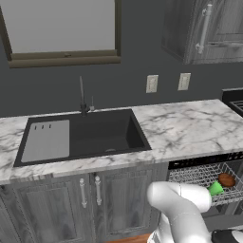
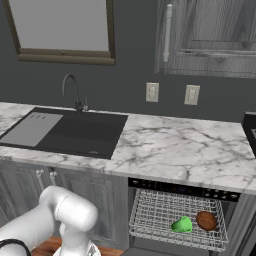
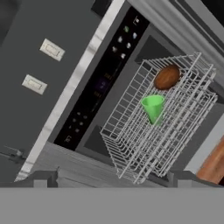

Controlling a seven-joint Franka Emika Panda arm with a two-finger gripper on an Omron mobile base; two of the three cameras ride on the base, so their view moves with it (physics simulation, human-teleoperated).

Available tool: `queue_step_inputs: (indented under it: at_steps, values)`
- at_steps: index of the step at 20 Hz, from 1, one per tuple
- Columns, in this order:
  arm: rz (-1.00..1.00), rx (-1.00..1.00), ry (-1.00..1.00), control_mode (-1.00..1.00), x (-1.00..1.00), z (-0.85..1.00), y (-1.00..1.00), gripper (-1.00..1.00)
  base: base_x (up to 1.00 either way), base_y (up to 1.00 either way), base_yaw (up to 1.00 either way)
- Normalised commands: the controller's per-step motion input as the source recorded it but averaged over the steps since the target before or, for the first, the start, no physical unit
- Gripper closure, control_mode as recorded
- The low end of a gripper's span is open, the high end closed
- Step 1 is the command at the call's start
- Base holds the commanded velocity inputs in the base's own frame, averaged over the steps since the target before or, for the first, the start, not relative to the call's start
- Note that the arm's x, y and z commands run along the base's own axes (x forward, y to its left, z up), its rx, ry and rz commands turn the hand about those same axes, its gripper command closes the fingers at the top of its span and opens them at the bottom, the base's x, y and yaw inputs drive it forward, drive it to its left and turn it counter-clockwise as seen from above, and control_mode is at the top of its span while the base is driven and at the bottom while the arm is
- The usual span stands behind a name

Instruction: Pick up the cup and bowl from the counter, place them in the dishwasher, and close the dishwasher door.

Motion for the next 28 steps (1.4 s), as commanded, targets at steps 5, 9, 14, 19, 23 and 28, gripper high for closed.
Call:
queue_step_inputs:
  at_steps: [5,9,14,19,23,28]
  values:
    - [0.0,0.05,-0.07,-1.0,-0.17,-0.1,0.01,-1.0,0.0,0.0,0.0]
    - [0.0,0.0,-0.08,-1.0,-0.13,-0.21,0.06,-1.0,0.0,0.0,0.0]
    - [0.0,0.0,-0.09,-1.0,-0.12,-0.35,0.07,-1.0,0.0,0.0,0.0]
    - [0.0,0.0,-0.07,-1.0,0.0,-0.33,0.01,-1.0,0.0,0.0,0.0]
    - [0.0,0.0,-0.04,-1.0,0.02,-0.24,0.0,-1.0,0.0,0.0,0.0]
    - [0.0,0.0,-0.03,-1.0,0.18,-0.33,0.0,-1.0,0.0,0.0,0.0]
